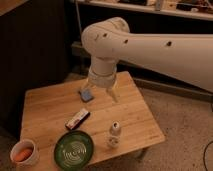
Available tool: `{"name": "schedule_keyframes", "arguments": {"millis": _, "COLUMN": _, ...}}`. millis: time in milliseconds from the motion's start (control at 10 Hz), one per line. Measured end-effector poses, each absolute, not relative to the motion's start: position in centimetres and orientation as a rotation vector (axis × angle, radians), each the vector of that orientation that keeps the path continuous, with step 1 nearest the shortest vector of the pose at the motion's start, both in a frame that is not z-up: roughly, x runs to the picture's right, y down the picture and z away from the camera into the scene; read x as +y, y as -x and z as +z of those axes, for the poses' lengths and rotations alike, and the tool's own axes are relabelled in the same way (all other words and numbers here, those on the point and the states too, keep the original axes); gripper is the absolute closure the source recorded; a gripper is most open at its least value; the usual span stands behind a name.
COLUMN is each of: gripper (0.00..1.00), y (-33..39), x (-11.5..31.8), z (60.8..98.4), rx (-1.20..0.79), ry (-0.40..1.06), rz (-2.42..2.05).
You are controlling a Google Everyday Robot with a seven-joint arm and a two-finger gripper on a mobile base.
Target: Place the eraser on the white sponge
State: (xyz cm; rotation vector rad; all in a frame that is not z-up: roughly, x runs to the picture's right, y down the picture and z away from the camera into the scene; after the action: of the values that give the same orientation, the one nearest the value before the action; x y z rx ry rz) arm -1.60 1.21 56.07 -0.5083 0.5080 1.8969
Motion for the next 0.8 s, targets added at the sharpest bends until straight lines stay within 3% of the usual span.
{"name": "schedule_keyframes", "arguments": {"millis": 800, "gripper": 0.20, "y": 9.7, "x": 0.9, "z": 62.0, "rx": 0.491, "ry": 0.540, "rz": 1.906}}
